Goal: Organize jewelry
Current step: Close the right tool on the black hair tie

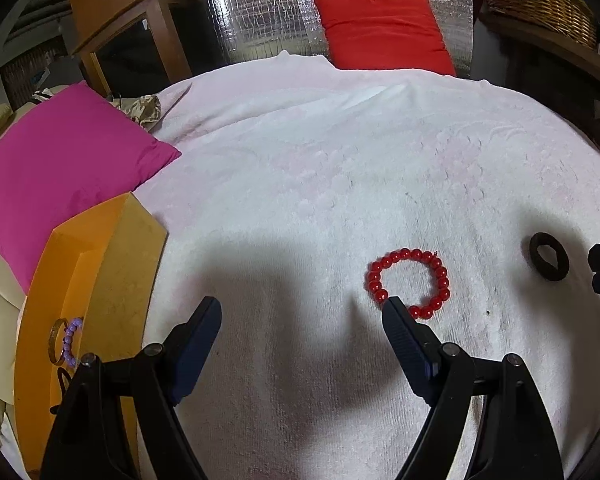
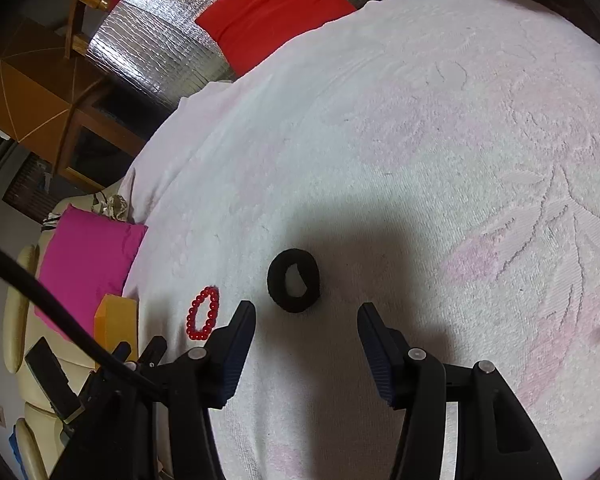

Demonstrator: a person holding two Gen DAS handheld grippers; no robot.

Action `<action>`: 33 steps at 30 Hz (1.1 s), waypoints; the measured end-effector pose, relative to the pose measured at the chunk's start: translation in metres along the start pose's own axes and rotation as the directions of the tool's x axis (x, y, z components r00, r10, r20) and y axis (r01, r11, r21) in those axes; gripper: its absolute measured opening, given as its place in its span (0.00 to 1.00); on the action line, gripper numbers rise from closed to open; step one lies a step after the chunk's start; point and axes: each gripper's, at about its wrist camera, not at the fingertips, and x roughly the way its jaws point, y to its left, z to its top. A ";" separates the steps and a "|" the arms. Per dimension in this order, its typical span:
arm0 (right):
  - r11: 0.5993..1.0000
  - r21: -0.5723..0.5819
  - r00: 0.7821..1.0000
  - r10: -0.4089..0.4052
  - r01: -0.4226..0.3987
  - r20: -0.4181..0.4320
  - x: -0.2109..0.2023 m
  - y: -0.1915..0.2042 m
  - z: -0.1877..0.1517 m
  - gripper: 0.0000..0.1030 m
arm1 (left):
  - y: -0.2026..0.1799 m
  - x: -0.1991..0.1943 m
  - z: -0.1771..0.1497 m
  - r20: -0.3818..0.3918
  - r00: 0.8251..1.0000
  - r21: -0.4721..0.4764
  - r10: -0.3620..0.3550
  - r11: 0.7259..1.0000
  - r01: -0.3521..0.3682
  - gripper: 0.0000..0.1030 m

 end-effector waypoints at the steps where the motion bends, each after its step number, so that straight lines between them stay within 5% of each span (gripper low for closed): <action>1: 1.000 0.000 1.000 0.000 0.000 -0.002 0.000 0.000 0.000 0.56 | 0.000 0.001 0.000 -0.002 1.000 0.001 -0.001 1.000 0.001 0.80; 33: 0.997 -0.053 0.998 -0.048 0.047 -0.027 0.029 0.006 0.017 0.56 | -0.009 0.020 0.007 -0.078 0.995 -0.011 -0.068 0.998 0.068 0.80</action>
